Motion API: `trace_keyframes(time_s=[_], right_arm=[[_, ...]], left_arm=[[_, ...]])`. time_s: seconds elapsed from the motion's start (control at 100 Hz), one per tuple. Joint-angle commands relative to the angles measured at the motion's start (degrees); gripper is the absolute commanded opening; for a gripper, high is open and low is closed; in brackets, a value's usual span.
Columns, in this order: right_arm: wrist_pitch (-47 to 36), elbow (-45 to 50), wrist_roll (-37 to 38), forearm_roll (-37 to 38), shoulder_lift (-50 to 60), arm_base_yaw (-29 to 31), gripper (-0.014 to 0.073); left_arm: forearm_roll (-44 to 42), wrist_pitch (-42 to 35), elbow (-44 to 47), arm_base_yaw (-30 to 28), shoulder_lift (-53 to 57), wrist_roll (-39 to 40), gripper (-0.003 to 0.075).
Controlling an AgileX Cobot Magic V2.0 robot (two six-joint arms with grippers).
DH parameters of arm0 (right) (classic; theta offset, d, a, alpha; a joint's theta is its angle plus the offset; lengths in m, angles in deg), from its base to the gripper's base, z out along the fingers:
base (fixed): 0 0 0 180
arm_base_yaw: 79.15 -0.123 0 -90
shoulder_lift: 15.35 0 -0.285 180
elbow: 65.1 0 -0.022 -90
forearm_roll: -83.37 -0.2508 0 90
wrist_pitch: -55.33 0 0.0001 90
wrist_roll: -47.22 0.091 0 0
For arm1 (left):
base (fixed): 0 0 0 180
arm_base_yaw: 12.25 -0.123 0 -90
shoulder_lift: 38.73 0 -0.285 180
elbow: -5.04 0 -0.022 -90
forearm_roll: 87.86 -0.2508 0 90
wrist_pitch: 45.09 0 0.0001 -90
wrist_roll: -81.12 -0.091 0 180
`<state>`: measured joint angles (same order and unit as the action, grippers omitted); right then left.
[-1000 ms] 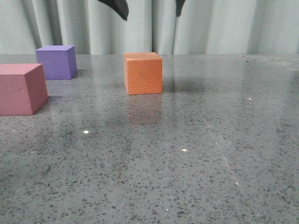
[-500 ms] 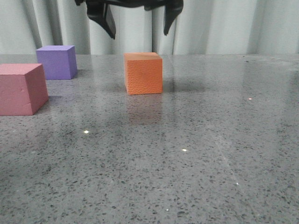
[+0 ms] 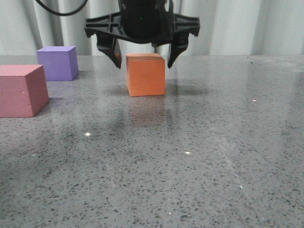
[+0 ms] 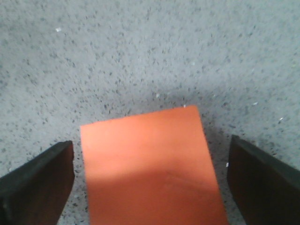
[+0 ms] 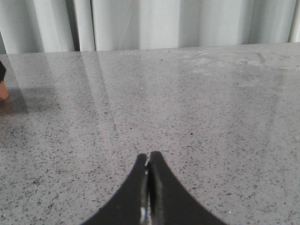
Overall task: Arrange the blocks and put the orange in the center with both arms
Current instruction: 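Lower the left gripper over the orange cube and close on it, then lift the orange cube with the left gripper toward the purple cube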
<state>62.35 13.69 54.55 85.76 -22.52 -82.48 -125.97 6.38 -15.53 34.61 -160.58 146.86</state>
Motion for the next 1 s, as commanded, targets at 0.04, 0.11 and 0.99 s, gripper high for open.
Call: trace_keyframes(time_s=[0.04,0.11,0.99], right_arm=[[-5.1,-0.8,-0.6,0.1,1.2,0.3,-0.0067],[-5.1,-0.8,-0.6,0.1,1.2,0.3,-0.0067],[-5.1,-0.8,-0.6,0.1,1.2,0.3,-0.0067]], left_arm=[[-0.1,-1.0,-1.9,-0.4,1.8,0.7,0.0618],[0.0,-1.0,-1.9,-0.5,1.9,0.7,0.0618],[-13.6,4.6,-1.3,-0.5,12.0,-3.0,0.0252]])
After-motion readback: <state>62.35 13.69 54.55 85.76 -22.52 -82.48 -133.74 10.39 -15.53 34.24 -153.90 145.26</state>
